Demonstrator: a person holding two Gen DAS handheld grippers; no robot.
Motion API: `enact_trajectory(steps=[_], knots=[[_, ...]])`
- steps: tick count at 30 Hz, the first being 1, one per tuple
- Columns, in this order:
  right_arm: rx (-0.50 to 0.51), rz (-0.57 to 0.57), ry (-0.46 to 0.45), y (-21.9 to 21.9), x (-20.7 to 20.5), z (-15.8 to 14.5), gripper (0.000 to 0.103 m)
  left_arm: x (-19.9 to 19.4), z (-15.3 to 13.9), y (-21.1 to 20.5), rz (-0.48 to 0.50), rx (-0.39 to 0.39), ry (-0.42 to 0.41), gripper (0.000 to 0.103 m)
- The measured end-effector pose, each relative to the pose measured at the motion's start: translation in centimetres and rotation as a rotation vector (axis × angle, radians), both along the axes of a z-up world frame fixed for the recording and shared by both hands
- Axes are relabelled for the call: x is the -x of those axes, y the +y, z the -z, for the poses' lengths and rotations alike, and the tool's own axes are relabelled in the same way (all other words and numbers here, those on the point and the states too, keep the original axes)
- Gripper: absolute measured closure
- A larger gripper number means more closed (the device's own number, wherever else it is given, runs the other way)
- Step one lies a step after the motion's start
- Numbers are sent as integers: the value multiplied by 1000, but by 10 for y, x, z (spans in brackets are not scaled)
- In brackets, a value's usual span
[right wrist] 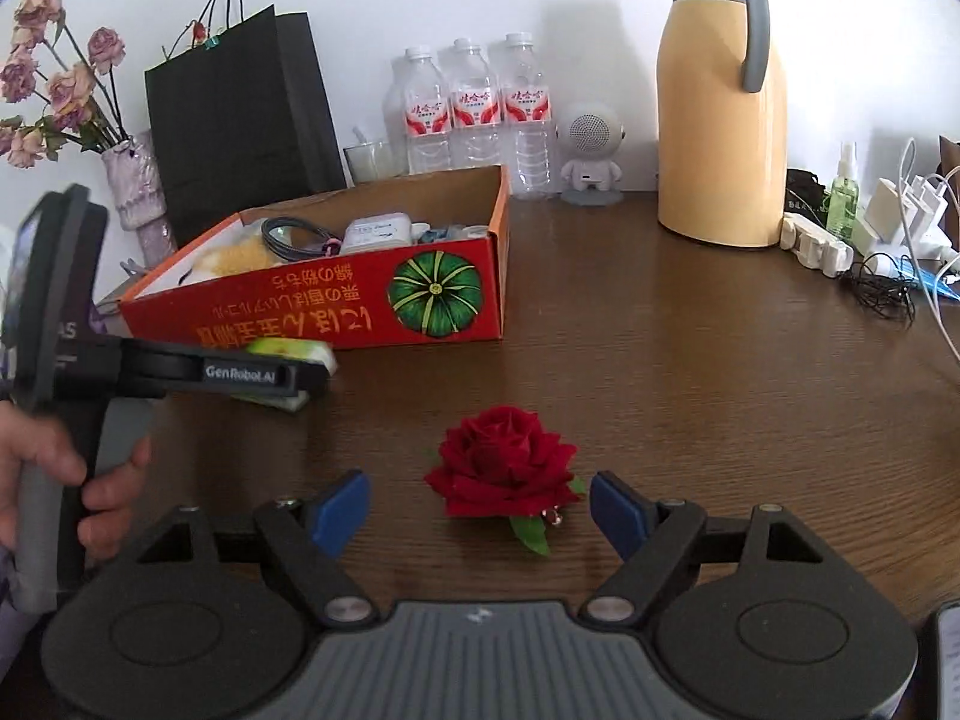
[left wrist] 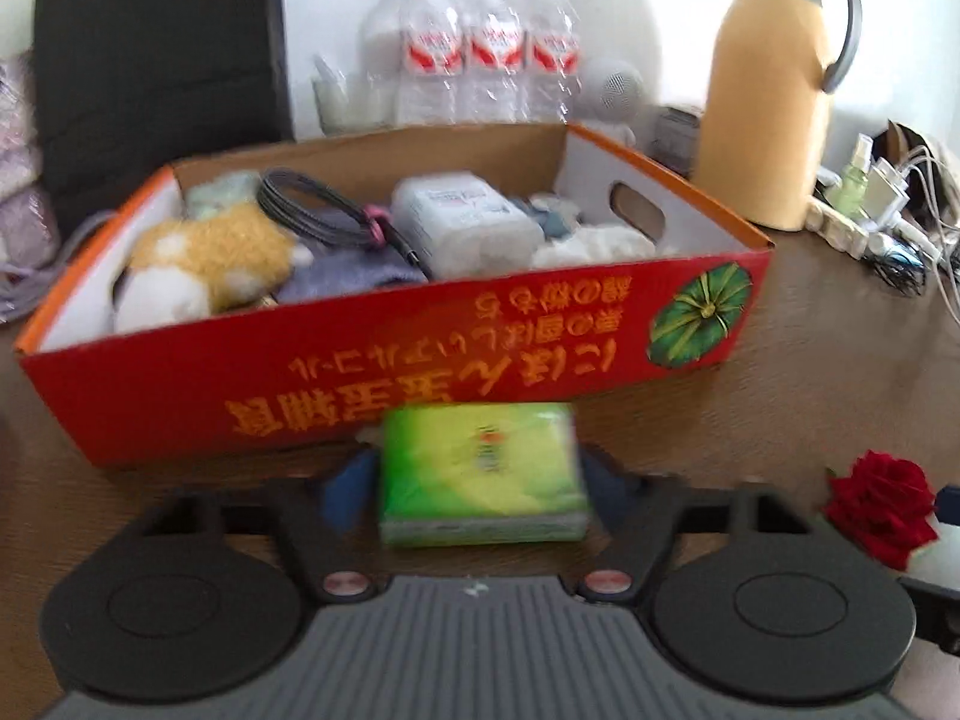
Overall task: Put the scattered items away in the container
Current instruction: 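Grasp the green tissue packet with the left tool while the right tool grasps the red rose, then lift the tissue packet and rose up toward the cardboard box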
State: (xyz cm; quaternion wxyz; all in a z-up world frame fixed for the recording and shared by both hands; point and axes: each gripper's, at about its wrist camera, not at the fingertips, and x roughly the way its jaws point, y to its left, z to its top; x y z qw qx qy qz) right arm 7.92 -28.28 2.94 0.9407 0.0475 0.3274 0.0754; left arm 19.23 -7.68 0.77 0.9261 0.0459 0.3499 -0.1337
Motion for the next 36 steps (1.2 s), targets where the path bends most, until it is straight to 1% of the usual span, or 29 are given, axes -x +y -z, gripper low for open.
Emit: enact_trajectory(steps=[3, 4, 5, 7, 9, 11, 15, 21, 24, 29, 32, 34, 36], knots=[[31, 12, 3, 5, -14, 8, 28, 14, -3, 5, 16, 12, -4, 38], [41, 14, 10, 6, -17, 10, 40, 20, -5, 6, 8, 10, -16, 38], [49, 10, 20, 7, -18, 12, 46, 28, -8, 10, -6, 12, -31, 38], [69, 4, 12, 10, -15, 13, 57, 47, -15, 22, -38, 34, -60, 38], [59, -10, 6, 11, -12, 13, 59, 65, -23, 33, -76, 54, -86, 38], [43, -16, -13, 12, -8, 10, 61, 82, -31, 43, -115, 59, -118, 38], [13, -43, -103, 21, 9, -8, 62, 116, -50, 55, -194, 41, -246, 38], [-9, -91, -341, 42, 53, -50, 62, 181, -75, 63, -250, 40, -455, 38], [-15, -110, -437, 52, 76, -62, 62, 215, -81, 64, -277, 49, -532, 38], [-21, -121, -543, 65, 114, -65, 62, 267, -76, 62, -299, 60, -632, 38], [-48, -121, -587, 67, 138, -60, 62, 296, -72, 64, -302, 93, -699, 38], [-52, -119, -611, 69, 154, -54, 62, 312, -69, 63, -291, 83, -748, 38], [-48, -118, -625, 71, 169, -48, 62, 322, -66, 63, -291, 80, -765, 38]])
